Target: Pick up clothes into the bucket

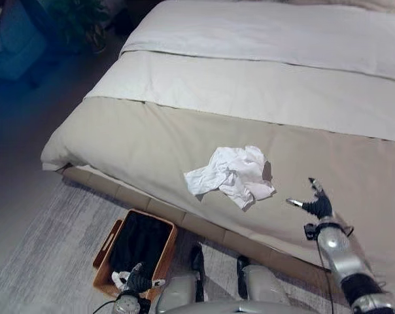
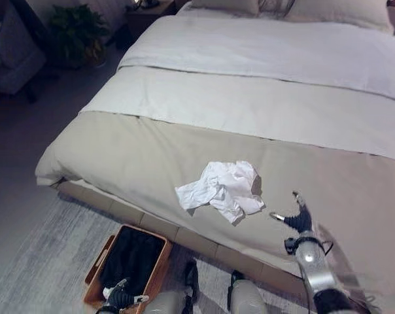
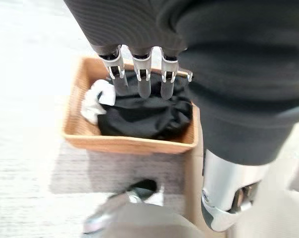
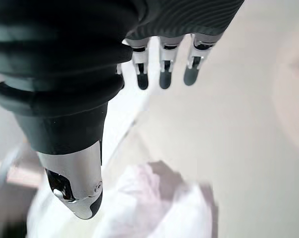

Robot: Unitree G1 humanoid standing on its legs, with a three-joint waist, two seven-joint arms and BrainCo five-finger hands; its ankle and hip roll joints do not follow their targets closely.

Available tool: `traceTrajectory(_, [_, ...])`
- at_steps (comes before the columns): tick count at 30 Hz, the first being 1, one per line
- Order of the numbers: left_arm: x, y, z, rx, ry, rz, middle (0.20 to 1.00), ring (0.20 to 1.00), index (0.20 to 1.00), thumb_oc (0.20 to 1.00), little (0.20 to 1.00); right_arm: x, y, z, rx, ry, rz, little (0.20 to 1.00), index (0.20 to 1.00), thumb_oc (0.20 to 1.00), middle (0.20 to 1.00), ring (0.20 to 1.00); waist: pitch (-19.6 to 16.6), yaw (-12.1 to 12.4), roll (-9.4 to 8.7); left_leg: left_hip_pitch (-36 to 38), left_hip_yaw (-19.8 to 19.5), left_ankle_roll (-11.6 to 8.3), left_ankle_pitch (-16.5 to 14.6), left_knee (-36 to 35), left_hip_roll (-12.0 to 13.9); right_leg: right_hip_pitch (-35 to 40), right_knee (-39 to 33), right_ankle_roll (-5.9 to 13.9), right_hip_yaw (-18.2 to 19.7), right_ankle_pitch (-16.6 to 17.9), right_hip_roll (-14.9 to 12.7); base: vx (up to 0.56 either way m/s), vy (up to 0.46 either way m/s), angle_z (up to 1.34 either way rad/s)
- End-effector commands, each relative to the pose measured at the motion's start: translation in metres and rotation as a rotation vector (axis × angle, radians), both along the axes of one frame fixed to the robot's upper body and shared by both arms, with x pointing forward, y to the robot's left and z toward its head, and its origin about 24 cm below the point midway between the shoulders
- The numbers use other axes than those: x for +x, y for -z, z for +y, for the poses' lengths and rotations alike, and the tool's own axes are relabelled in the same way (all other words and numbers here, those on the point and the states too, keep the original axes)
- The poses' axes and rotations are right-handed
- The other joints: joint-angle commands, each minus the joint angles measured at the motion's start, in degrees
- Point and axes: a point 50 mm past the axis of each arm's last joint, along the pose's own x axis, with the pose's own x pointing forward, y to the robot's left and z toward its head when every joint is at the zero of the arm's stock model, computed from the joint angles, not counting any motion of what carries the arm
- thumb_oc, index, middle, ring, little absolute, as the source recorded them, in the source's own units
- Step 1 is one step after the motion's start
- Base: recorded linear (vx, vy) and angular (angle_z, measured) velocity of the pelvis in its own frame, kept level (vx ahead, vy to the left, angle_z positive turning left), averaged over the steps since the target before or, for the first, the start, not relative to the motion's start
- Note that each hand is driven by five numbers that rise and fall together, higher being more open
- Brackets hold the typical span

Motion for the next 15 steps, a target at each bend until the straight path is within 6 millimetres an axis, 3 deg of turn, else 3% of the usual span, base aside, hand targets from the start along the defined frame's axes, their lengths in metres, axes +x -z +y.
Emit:
traceTrajectory(1, [0.022,-0.013,0.011,0.035,-0.033,-0.110,1.000,1.000,1.000,1.000,1.000,0.041,-0.052,0.008,-0.271,-0.074,-0.128,1.000,1.000,1.000,1.000,1.000,2.7,1.8,-2.77,-0.1,-1.5,2.93,-3.4,6.0,-3.7,3.3,-11.0,3.59,1.8,8.7,-1.7,0.00,0.000,0.00])
traceTrajectory(2, [0.024,-0.015,0.010,0.027,-0.053,-0.128,1.000,1.000,1.000,1.000,1.000,0.056,-0.068,0.005,-0.361,-0.068,-0.134,1.000,1.000,1.000,1.000,1.000,3.3,2.9,-2.32,-1.4,-1.9,3.02,-3.2,6.5,-3.8,2.1,-10.2,3.49,1.8,8.5,-1.8,0.00,0.000,0.00])
traceTrajectory(3, [0.024,-0.015,0.010,0.026,-0.055,-0.129,1.000,1.000,1.000,1.000,1.000,0.057,-0.069,0.006,-0.362,-0.069,-0.135,1.000,1.000,1.000,1.000,1.000,3.3,2.8,-2.30,-1.6,-1.9,3.02,-3.2,6.5,-3.9,2.0,-10.1,3.49,1.8,8.5,-1.8,0.03,-0.002,0.08])
traceTrajectory(4, [0.024,-0.016,0.004,0.009,-0.051,-0.142,1.000,1.000,1.000,1.000,1.000,0.068,-0.082,0.004,-0.404,-0.047,-0.145,1.000,1.000,1.000,1.000,1.000,4.4,3.7,-1.58,-2.8,-2.5,3.14,-2.9,6.9,-4.0,0.6,-8.3,3.15,1.6,7.7,-1.9,0.01,0.003,0.12])
traceTrajectory(5, [0.024,-0.016,0.004,0.008,-0.052,-0.142,1.000,1.000,1.000,1.000,1.000,0.069,-0.083,0.004,-0.405,-0.048,-0.146,1.000,1.000,1.000,1.000,1.000,4.3,3.6,-1.56,-2.9,-2.5,3.14,-2.9,7.0,-4.1,0.4,-8.1,3.15,1.5,7.7,-1.9,0.01,0.002,0.09])
traceTrajectory(10, [0.031,-0.018,-0.012,-0.040,-0.007,-0.170,1.000,1.000,1.000,1.000,1.000,0.091,-0.131,-0.013,-0.510,0.061,-0.198,1.000,1.000,1.000,1.000,1.000,6.9,5.0,0.06,-5.6,-6.0,2.79,-0.6,5.7,-4.6,-3.2,-4.5,2.43,-0.7,5.9,-3.0,-0.02,-0.030,0.32])
traceTrajectory(15, [0.047,-0.026,-0.028,-0.082,0.047,-0.227,1.000,1.000,1.000,1.000,1.000,0.107,-0.171,-0.016,-0.520,0.140,-0.239,1.000,1.000,1.000,1.000,1.000,10.4,6.1,1.19,-9.7,-8.9,2.86,0.8,6.2,-5.4,-8.2,0.6,1.68,-1.7,4.4,-3.9,-0.05,-0.017,0.36])
